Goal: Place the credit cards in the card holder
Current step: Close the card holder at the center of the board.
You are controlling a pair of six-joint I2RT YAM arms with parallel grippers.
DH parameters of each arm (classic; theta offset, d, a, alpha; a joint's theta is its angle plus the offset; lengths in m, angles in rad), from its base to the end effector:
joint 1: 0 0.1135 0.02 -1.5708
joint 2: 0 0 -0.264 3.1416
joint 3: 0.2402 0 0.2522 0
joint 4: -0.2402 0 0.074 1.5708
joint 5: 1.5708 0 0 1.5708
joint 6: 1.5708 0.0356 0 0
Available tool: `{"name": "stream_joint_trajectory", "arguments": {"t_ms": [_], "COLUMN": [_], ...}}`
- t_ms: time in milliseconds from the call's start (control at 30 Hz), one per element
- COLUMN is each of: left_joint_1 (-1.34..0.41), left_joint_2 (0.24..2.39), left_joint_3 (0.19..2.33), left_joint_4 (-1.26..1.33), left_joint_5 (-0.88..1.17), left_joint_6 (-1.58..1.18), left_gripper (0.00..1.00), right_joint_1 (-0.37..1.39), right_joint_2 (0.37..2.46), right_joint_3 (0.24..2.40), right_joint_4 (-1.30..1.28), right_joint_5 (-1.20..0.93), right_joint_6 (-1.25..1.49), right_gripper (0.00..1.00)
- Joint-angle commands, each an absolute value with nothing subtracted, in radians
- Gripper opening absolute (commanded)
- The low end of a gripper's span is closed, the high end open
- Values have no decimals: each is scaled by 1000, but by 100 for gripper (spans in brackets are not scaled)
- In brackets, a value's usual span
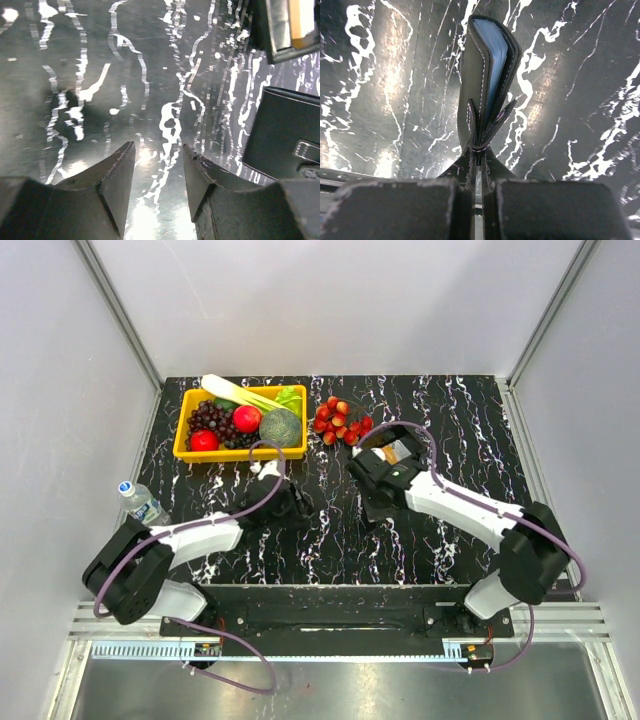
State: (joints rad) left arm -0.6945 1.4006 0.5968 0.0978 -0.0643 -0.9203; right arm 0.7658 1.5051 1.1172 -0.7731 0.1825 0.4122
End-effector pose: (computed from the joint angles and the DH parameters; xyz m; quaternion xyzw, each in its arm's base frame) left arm 0.2103 -0.1722 0.1679 -0.1156 0.9002 -0.2824 0.3107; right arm 0.2175 0.2002 0.2398 -0.1532 0.9631 0.0384 0.2180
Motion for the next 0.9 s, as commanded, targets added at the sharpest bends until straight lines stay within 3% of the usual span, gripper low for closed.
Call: {"name": "stream_joint_trajectory", "arguments": {"t_ms": [0, 300, 633, 700, 767, 867], "left_joint_1": [-623, -439, -374, -371, -370, -370], "left_joint_2": [1312, 1184, 1103, 1101, 1109, 1114], "left_joint_3": [525, 388, 298, 288, 288, 285], "left_joint_4": [103, 123, 136, 150, 158, 166], "left_joint_5": [-62, 71, 112, 120, 132, 147], "left_joint_6": [-904, -891, -897, -897, -896, -888], "left_gripper": [47, 48, 48, 48, 48, 48], "right_joint_1": [844, 1058, 1146, 1146, 1146, 1146], "right_joint_2": [1589, 1948, 2020, 2003, 1973, 1909], "right_joint_3": [1276, 1482, 1557, 1545, 1526, 1497], "right_joint_4": [-975, -1098, -985, -965, -939, -875], "right_joint_5": [432, 517, 413, 408, 405, 356], "right_joint_6": [382, 442, 546, 555, 561, 552], "right_gripper": [0, 0, 0, 10, 28, 36]}}
